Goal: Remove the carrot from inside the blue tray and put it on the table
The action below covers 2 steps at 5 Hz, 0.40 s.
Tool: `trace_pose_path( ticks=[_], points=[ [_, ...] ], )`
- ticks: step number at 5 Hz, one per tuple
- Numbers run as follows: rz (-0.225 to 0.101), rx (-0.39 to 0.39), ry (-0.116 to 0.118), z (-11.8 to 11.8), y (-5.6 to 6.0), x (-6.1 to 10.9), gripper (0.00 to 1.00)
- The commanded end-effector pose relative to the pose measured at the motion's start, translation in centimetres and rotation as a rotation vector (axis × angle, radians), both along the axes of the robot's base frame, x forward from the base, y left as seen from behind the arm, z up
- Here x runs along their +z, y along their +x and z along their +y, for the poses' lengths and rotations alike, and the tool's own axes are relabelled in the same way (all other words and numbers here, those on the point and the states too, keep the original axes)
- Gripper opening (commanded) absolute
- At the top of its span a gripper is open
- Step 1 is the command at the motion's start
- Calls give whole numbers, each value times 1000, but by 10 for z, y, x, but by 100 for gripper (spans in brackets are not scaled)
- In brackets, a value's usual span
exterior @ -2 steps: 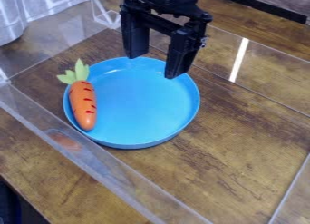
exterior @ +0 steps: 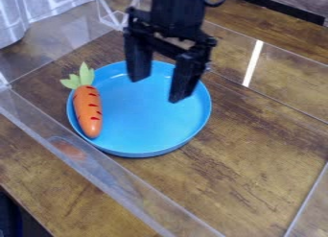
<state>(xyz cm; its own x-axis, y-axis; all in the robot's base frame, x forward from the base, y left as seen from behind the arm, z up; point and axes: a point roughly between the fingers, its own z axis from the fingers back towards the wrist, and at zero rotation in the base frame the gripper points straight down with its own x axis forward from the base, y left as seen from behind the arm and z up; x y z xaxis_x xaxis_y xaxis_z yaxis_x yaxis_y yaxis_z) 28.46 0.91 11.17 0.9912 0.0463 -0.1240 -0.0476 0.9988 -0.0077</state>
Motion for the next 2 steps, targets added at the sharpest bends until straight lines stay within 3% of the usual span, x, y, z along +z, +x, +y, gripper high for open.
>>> trace_pose_path(
  ticks=[1,2],
  points=[
    [-70,84,-6,21,-7,18,100],
    [-81,171,-1,42,-15,21,100]
  ],
)
